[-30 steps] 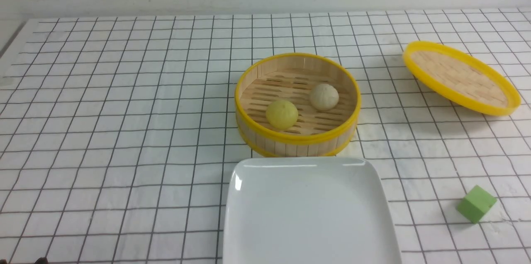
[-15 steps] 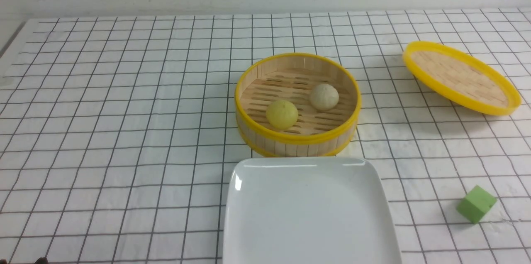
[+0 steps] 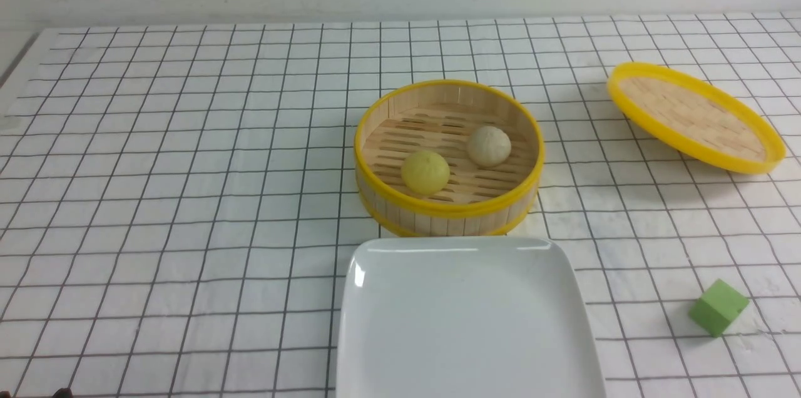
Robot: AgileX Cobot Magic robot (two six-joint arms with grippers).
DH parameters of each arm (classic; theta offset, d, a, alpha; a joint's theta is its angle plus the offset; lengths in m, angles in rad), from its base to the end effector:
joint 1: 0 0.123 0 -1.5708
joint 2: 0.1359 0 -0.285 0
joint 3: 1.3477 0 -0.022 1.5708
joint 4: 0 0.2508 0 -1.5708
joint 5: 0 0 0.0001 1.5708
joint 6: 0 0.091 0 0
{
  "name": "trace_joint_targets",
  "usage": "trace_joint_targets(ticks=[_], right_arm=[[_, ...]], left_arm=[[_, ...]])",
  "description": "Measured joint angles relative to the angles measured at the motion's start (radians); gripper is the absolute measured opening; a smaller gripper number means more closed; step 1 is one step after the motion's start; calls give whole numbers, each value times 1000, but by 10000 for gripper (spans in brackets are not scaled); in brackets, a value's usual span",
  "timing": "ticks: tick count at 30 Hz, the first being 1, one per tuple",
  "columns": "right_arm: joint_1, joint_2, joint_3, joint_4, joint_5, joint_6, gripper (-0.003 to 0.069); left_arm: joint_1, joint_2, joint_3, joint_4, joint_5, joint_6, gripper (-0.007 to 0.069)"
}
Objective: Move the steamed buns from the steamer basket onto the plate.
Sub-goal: Use the right arm to grab the steamed stuffed bun that is closest to it
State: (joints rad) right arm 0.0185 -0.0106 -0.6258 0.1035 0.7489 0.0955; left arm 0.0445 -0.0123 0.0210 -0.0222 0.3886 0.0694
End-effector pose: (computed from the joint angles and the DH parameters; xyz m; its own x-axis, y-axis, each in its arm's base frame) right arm -0.0187 0.0061 0.3390 -0.0374 0.1695 -0.9848 -0.0836 0.9815 0.1721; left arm 0.0521 0.0016 0.1719 -0.3062 0.0352 -0.9513 -0.0216 0.9988 0.0439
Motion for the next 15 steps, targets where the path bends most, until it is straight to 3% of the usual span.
trace_joint_targets(ticks=[15], right_arm=[[0, 0, 0, 38, -19, 1, 240]], left_arm=[[0, 0, 0, 0, 0, 0, 389]])
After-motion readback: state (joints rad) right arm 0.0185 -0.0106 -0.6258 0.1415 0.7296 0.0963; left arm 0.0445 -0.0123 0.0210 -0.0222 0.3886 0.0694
